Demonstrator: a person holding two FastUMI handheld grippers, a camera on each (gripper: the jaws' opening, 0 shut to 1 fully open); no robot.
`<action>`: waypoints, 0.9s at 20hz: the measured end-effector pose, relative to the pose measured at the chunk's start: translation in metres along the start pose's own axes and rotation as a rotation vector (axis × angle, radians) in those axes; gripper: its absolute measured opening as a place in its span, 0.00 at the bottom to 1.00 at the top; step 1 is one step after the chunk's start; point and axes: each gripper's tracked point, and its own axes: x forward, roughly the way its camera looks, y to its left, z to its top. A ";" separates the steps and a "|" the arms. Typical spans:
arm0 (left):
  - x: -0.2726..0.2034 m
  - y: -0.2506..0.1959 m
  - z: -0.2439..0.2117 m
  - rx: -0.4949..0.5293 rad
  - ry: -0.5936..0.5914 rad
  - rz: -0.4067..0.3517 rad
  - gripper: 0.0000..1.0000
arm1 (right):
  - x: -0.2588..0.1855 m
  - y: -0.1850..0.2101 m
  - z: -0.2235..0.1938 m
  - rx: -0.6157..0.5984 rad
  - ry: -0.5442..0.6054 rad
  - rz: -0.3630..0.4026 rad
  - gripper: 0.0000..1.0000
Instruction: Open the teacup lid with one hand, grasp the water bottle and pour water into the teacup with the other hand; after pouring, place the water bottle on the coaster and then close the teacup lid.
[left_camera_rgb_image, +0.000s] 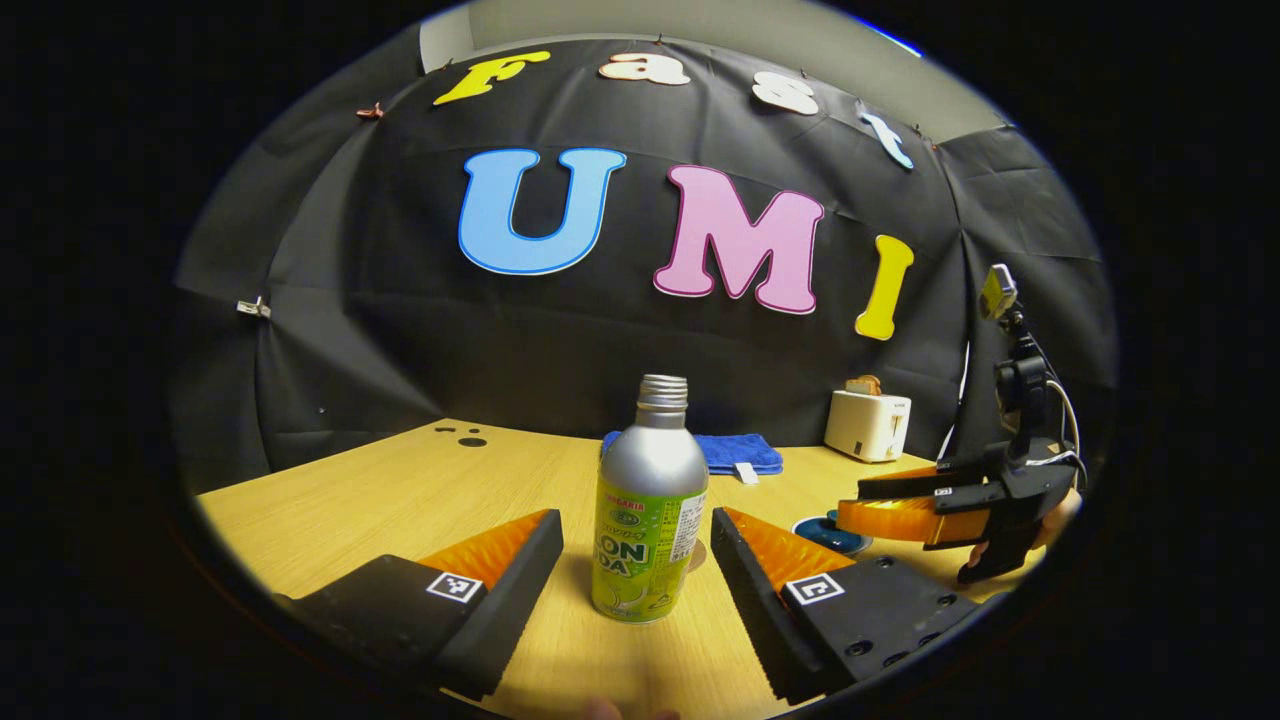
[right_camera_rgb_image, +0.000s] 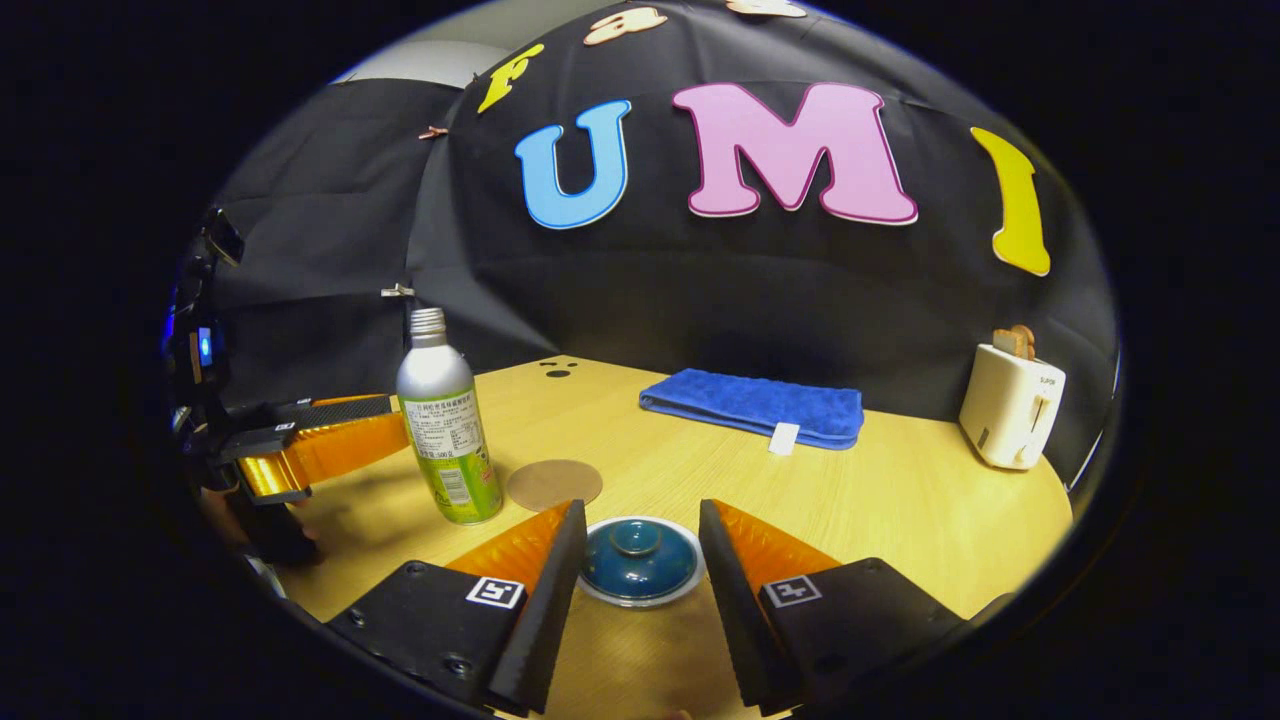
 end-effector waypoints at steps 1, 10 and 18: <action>0.000 0.000 0.000 0.000 -0.001 -0.002 0.95 | 0.001 0.000 -0.003 -0.005 0.010 -0.005 0.71; -0.001 -0.001 0.001 -0.013 -0.005 -0.015 0.95 | 0.010 0.001 -0.013 0.042 0.038 0.002 0.54; -0.001 -0.007 -0.001 0.002 0.008 -0.037 0.95 | 0.006 -0.003 -0.004 0.030 0.000 0.006 0.30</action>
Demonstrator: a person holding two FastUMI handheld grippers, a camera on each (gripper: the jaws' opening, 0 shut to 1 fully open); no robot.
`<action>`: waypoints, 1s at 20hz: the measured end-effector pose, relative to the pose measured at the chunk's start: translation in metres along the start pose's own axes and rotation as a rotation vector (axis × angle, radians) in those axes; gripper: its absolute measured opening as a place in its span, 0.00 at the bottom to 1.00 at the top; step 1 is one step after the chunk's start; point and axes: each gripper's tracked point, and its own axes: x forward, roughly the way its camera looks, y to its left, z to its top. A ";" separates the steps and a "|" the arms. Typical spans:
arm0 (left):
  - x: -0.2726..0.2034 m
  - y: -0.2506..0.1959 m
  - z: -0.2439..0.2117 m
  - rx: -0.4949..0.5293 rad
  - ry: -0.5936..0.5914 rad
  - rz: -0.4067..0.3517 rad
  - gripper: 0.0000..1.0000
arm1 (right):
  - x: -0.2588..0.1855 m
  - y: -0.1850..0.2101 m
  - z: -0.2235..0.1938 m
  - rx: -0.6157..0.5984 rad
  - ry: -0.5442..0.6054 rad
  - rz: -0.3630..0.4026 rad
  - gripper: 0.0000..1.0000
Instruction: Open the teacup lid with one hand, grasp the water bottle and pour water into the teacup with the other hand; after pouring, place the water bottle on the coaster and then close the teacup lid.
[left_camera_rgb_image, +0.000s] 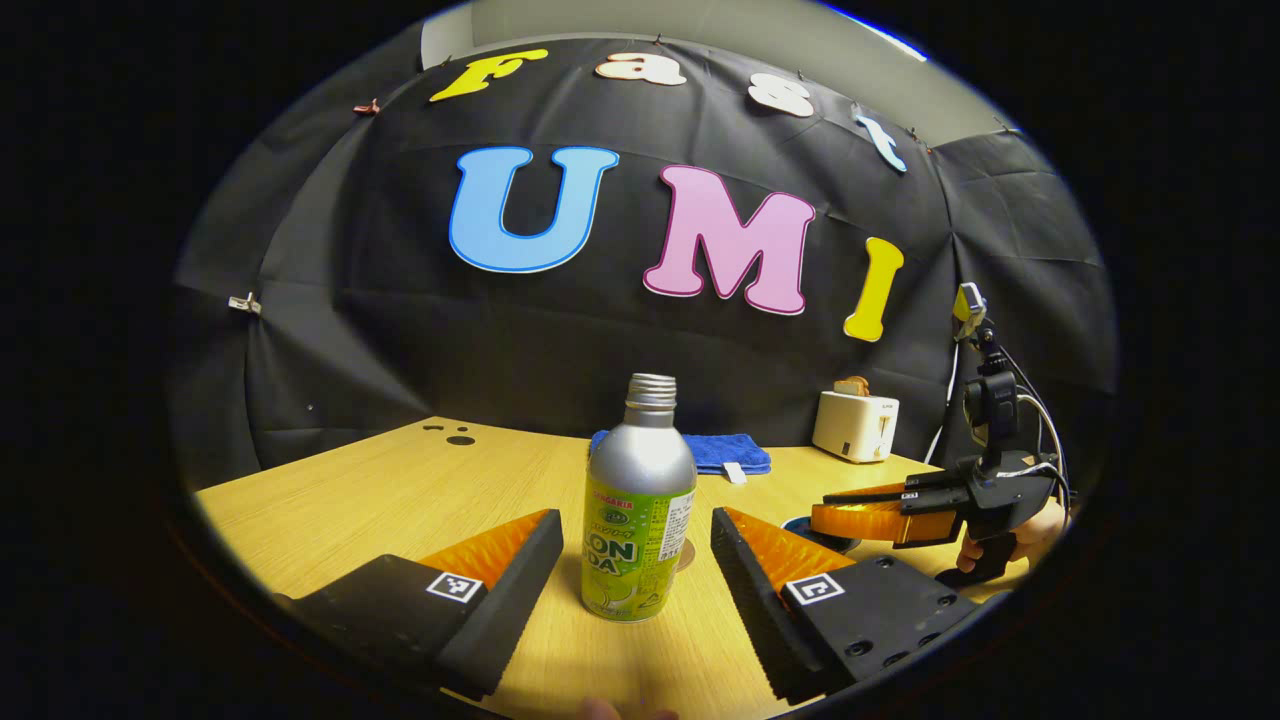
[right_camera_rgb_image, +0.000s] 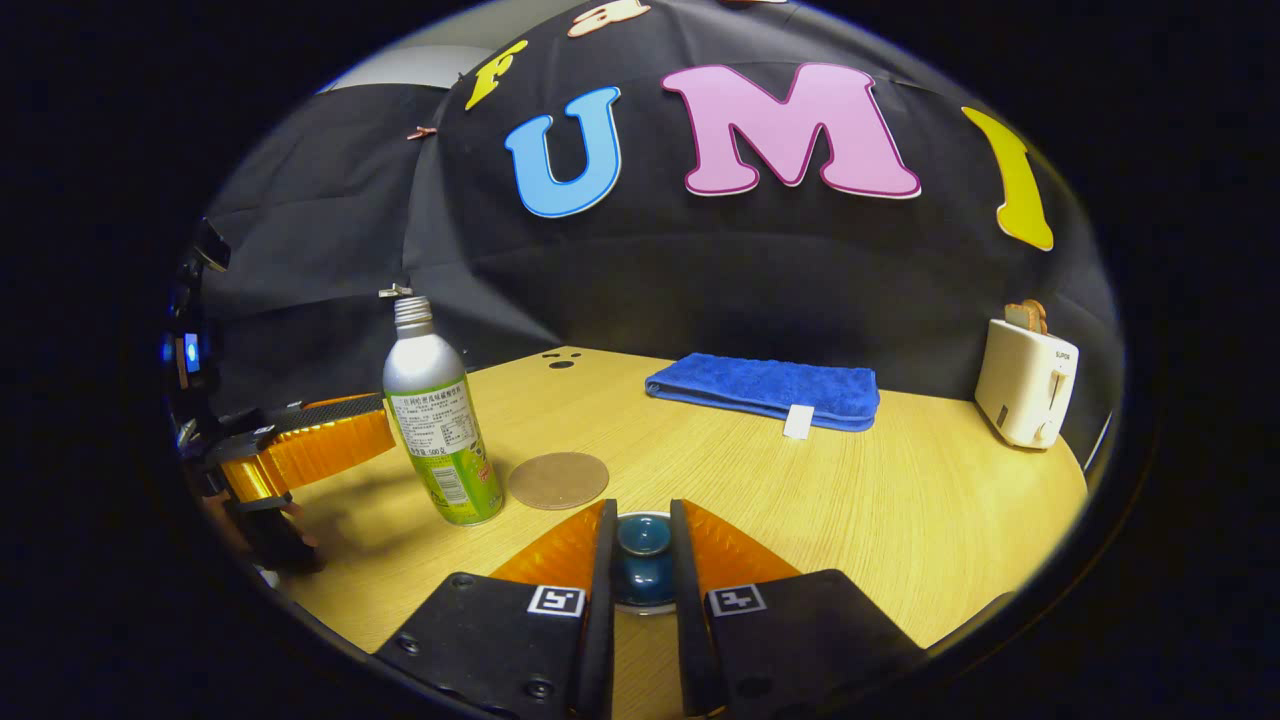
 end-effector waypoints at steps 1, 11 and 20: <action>0.001 0.000 -0.002 0.002 0.003 -0.001 0.95 | -0.003 -0.002 0.003 -0.001 -0.010 -0.008 0.30; 0.019 0.000 -0.013 0.037 0.070 -0.008 0.95 | -0.065 -0.030 0.065 -0.027 -0.203 -0.070 0.30; 0.048 0.004 -0.013 0.112 0.078 0.036 0.90 | -0.113 -0.079 0.077 0.003 -0.291 -0.153 0.30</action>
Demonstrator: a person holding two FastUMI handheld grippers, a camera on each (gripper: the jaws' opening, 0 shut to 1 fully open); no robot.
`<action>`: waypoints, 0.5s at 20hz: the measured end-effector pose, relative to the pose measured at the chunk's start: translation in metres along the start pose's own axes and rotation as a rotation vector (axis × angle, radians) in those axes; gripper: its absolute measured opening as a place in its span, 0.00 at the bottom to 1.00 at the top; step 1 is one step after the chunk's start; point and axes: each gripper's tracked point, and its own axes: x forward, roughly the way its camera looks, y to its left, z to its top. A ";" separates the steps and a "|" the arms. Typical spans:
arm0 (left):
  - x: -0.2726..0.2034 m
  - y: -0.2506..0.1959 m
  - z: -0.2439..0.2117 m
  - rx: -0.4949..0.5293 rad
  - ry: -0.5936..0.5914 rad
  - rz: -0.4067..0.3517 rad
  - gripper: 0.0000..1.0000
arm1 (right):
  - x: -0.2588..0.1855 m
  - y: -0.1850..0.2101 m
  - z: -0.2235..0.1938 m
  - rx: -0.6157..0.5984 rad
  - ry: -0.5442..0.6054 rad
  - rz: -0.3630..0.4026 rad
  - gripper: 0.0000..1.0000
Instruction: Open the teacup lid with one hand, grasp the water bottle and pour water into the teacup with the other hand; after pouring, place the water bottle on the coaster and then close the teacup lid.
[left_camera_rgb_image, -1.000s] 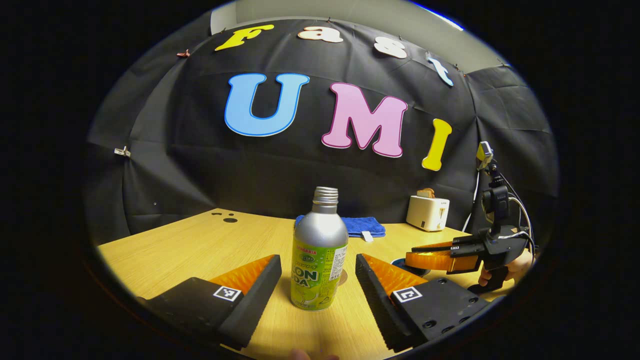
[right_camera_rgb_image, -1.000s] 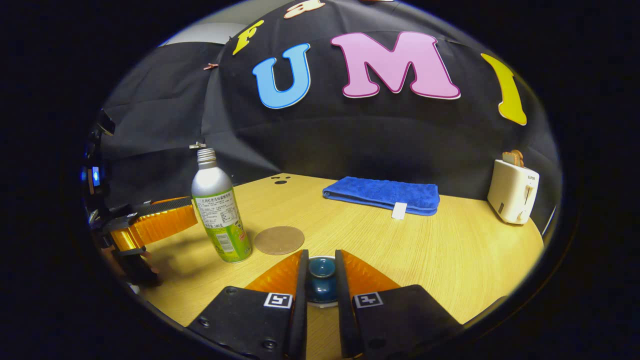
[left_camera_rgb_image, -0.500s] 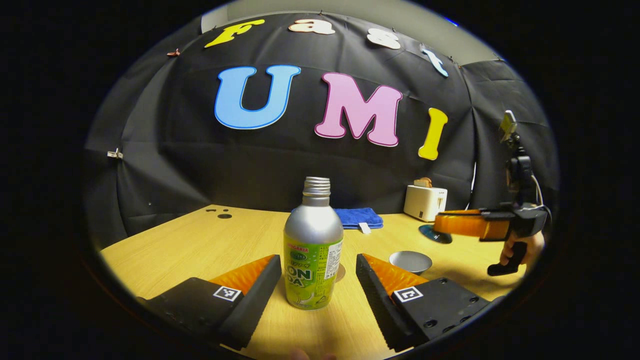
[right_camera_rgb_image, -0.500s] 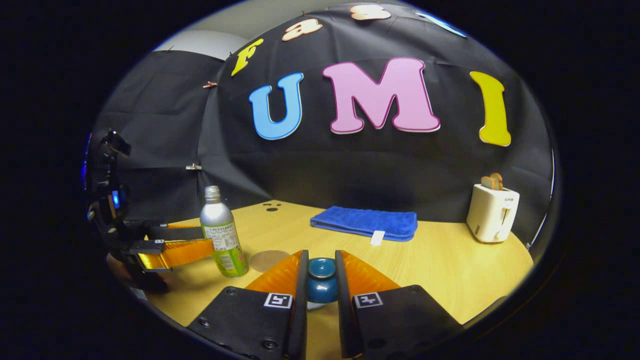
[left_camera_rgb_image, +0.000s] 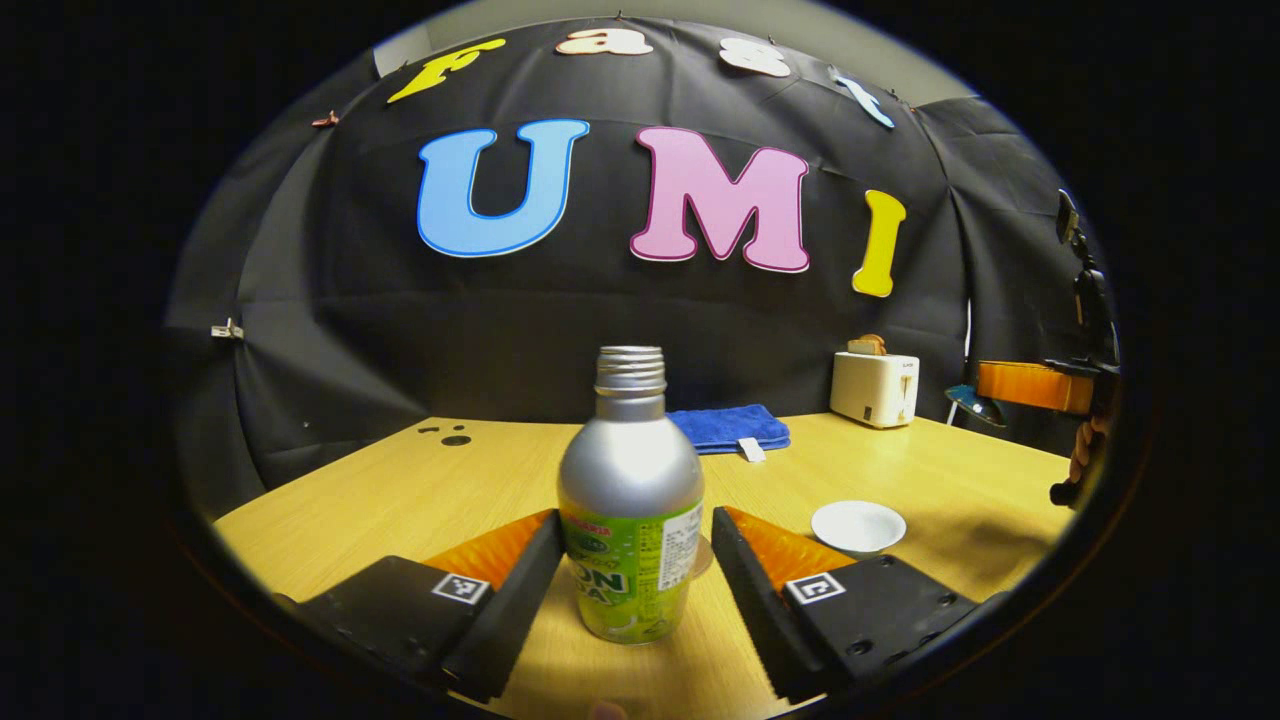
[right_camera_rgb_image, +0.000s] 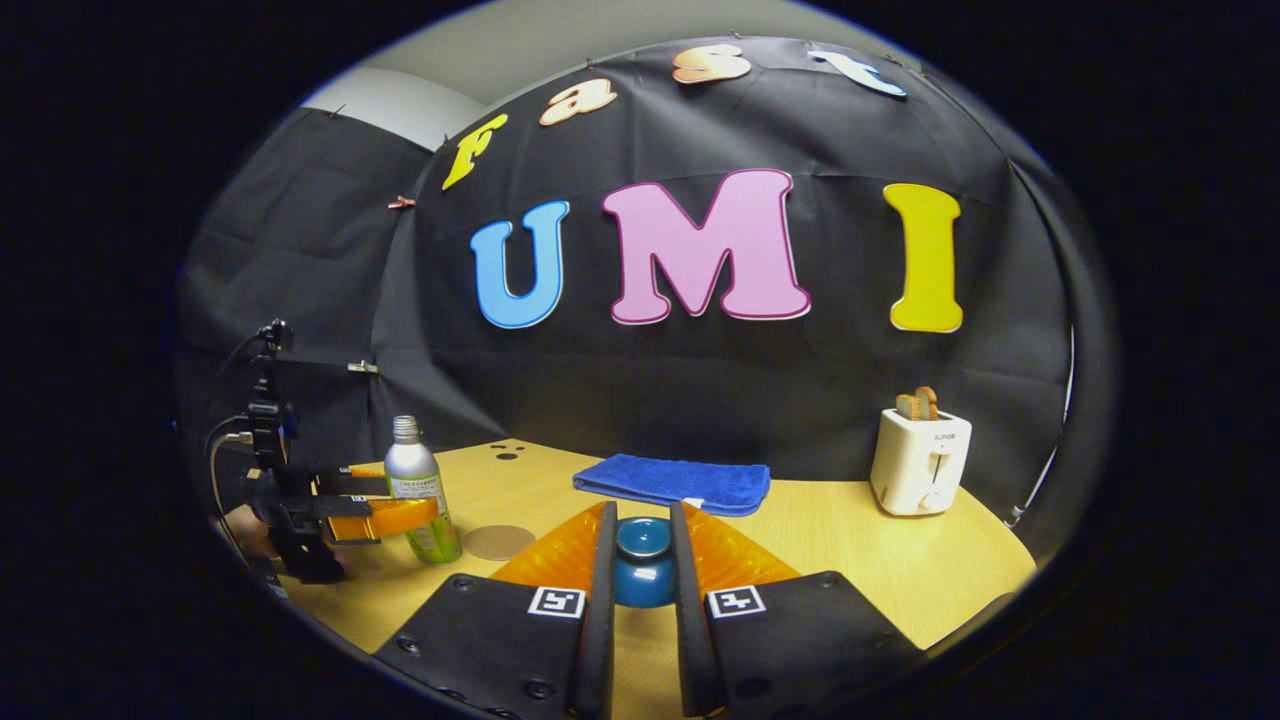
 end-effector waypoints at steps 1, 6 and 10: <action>-0.001 0.002 -0.002 0.017 0.002 0.010 0.83 | -0.005 -0.005 0.000 0.006 -0.003 -0.007 0.30; -0.003 0.005 0.020 0.273 -0.050 0.068 0.82 | -0.013 -0.029 0.001 -0.019 -0.013 -0.043 0.30; -0.004 0.006 0.052 0.625 -0.102 0.165 0.82 | -0.021 -0.041 0.014 -0.027 -0.053 -0.066 0.30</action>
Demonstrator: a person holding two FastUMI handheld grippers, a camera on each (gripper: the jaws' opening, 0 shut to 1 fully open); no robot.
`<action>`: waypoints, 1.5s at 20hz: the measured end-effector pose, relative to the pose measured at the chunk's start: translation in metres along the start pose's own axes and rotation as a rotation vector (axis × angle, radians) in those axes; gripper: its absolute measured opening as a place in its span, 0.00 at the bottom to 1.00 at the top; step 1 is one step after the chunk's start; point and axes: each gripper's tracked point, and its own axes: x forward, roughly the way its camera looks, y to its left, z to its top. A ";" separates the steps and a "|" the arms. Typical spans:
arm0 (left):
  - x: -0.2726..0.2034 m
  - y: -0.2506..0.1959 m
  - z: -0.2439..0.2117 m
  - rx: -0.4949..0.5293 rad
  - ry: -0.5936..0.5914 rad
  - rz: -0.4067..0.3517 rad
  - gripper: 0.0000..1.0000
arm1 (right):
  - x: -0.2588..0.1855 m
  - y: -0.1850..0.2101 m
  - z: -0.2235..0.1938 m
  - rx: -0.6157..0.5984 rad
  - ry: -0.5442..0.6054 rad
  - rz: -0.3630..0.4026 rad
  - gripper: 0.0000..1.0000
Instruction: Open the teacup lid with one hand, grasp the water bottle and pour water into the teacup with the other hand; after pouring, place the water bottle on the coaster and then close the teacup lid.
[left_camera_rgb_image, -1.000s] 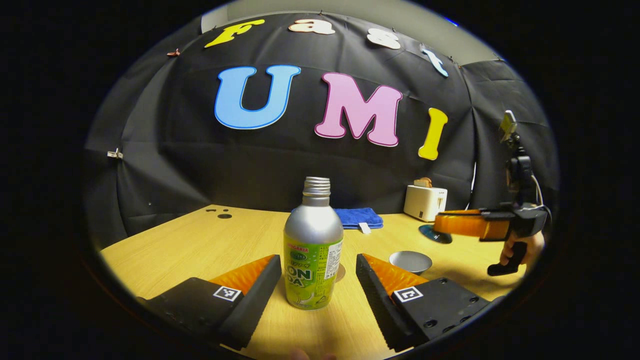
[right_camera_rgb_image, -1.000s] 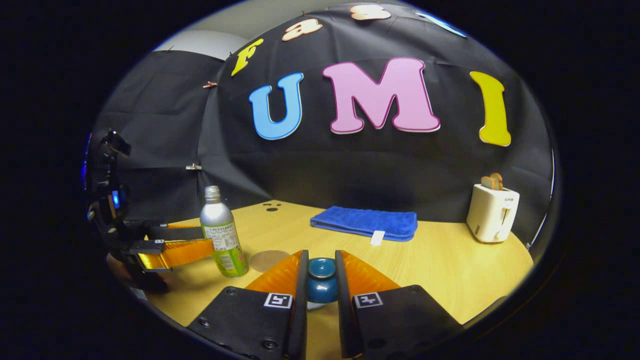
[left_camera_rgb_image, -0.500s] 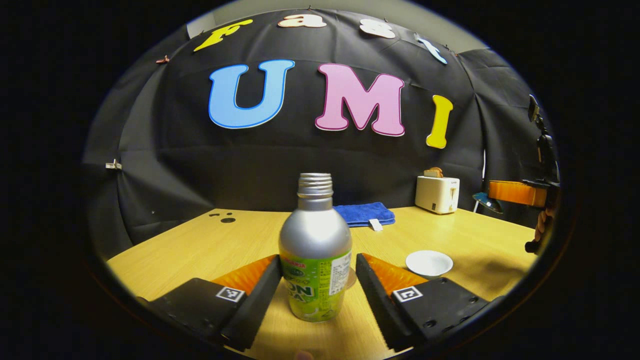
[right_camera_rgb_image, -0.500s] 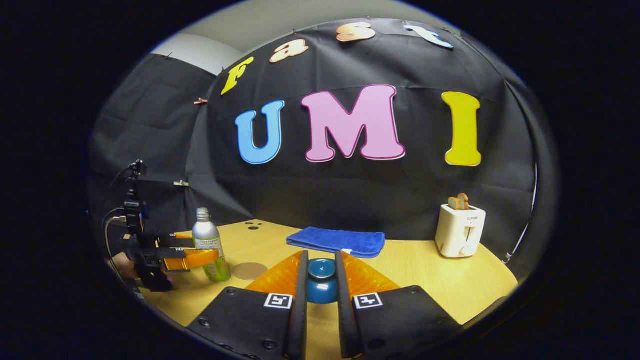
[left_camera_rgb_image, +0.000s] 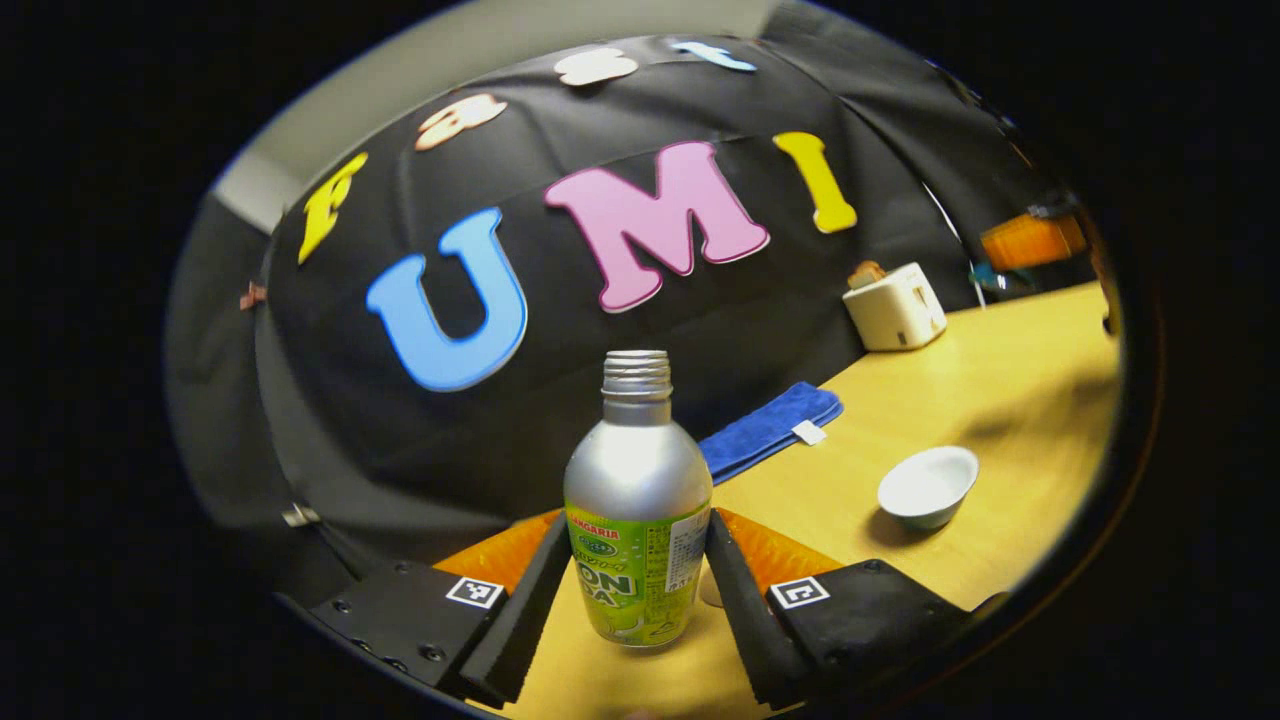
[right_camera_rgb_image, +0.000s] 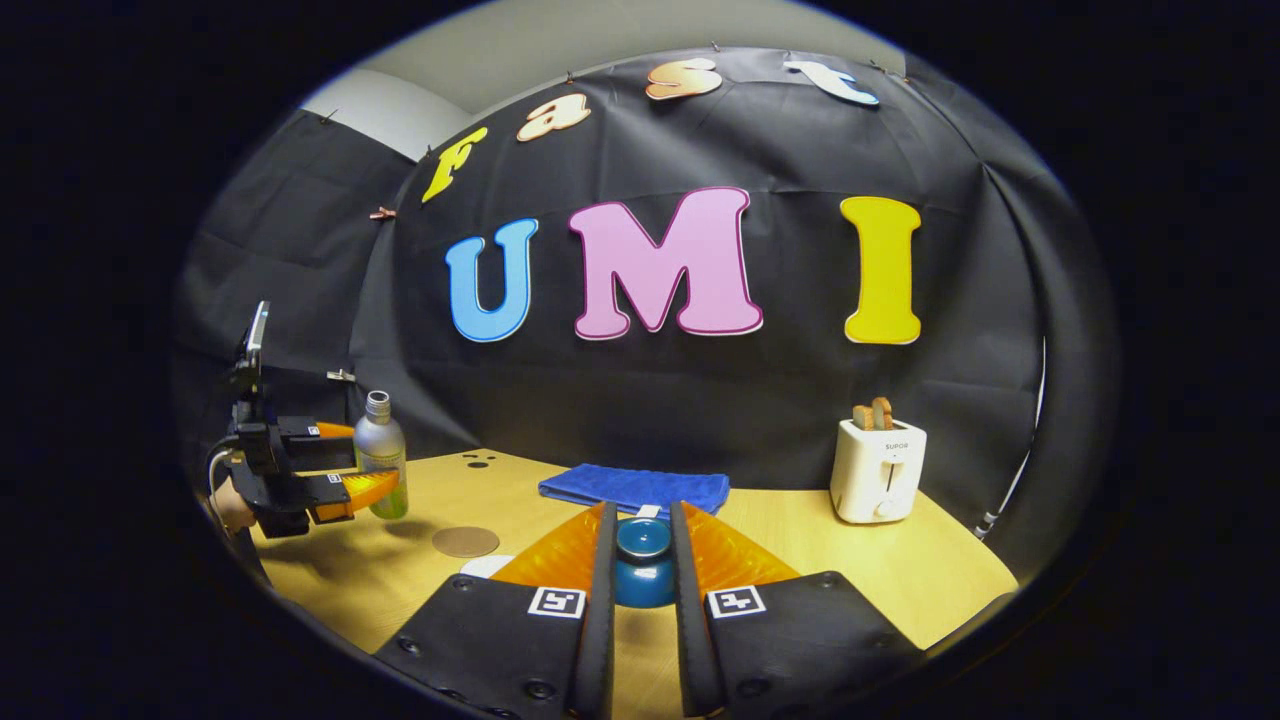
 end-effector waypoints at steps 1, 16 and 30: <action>0.002 -0.001 0.003 0.072 -0.002 0.008 0.82 | -0.004 -0.005 0.003 -0.004 -0.008 -0.011 0.30; 0.005 -0.059 -0.011 0.800 0.063 -0.150 0.81 | -0.015 -0.033 0.015 0.007 -0.040 -0.063 0.30; 0.017 -0.069 -0.009 1.208 0.039 -0.180 0.82 | -0.018 -0.028 0.022 0.020 -0.061 -0.043 0.30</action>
